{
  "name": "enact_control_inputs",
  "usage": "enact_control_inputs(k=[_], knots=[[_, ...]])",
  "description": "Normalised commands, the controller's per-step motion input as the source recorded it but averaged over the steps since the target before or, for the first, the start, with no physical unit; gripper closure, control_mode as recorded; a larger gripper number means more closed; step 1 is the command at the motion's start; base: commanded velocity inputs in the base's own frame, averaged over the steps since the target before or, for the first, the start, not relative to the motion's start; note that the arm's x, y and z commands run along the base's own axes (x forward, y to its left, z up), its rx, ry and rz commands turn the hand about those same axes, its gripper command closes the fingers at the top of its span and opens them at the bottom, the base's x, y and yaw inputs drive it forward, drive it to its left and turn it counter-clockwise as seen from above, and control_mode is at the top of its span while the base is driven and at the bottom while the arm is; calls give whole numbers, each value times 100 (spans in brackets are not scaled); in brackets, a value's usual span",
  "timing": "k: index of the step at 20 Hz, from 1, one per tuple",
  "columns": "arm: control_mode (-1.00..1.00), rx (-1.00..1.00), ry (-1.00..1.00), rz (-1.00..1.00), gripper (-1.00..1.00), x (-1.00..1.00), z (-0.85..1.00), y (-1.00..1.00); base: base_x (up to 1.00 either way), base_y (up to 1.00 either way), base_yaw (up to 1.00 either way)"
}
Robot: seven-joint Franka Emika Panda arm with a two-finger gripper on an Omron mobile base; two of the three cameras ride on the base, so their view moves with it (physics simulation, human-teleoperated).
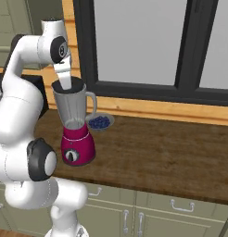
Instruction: Close the lid blender by securely placing the lid on top.
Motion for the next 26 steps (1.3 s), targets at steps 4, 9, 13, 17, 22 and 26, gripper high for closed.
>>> enact_control_inputs(k=[4, 9, 13, 17, 22, 26], knots=[[-100, -15, -3, 3, 100, 0, -23, 23, 0, 0, 0], [-100, -6, 2, 1, -100, 0, -30, 17, 0, 0, 0], [-100, 0, 12, 4, -100, 0, -19, 3, 0, 0, 0], [-100, -1, 5, 4, -100, 0, 2, 3, 0, 0, 0], [-100, -2, 0, 0, -100, -9, 0, 1, 0, 0, 0], [-100, -9, -11, 1, -100, -83, 4, 47, 0, 0, 0]])
